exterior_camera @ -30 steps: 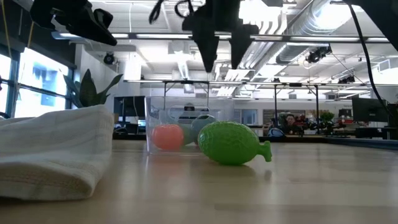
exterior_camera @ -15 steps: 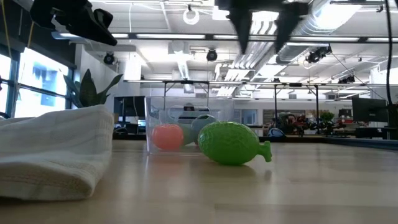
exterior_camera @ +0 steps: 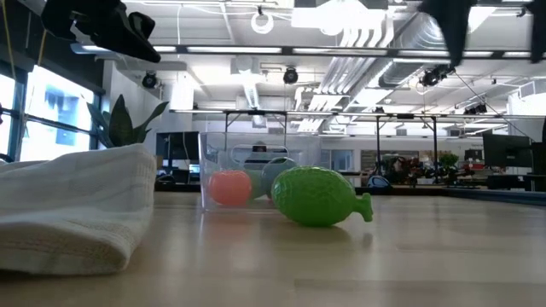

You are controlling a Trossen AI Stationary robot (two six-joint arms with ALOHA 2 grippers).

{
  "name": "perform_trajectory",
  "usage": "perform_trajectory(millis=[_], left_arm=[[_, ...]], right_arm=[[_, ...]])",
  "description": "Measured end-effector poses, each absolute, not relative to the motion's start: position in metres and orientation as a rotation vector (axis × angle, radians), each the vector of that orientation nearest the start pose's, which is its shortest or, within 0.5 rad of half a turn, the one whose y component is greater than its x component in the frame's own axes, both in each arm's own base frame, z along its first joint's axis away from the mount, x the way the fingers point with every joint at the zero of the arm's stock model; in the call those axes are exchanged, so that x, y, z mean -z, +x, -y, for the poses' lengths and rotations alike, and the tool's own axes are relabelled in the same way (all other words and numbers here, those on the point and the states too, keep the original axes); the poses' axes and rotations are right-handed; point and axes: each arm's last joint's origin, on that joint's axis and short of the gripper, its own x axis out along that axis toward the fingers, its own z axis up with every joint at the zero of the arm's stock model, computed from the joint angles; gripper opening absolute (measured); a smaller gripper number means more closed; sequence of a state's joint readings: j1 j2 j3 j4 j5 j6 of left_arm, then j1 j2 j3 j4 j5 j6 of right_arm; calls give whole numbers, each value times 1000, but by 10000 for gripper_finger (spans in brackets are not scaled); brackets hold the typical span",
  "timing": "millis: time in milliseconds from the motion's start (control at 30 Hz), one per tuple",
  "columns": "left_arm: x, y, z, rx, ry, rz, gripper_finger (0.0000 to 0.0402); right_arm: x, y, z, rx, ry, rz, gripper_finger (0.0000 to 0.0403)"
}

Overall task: Pick and placing Produce into tupperware
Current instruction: Put the red apple into the transparent bin

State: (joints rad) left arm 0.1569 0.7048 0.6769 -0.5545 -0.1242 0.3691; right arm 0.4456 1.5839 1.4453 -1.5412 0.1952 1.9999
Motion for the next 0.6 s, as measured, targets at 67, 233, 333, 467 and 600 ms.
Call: perform_trajectory(millis=[67, 233, 333, 467, 600], left_arm=[[-275, 144, -26, -162, 347, -627, 3], [-275, 144, -26, -162, 347, -627, 3], [-275, 144, -26, -162, 347, -627, 3], [-275, 144, -26, -162, 347, -628, 3], [-275, 144, -26, -162, 347, -628, 3]], right_arm=[[-292, 231, -121, 1318, 1051, -1066, 394], [-282, 214, -153, 1353, 1167, -1046, 394], [-274, 203, -174, 1389, 1281, -995, 394], [-260, 201, -191, 1324, 1340, -1029, 394], [-245, 204, -203, 1294, 1350, -1068, 394]])
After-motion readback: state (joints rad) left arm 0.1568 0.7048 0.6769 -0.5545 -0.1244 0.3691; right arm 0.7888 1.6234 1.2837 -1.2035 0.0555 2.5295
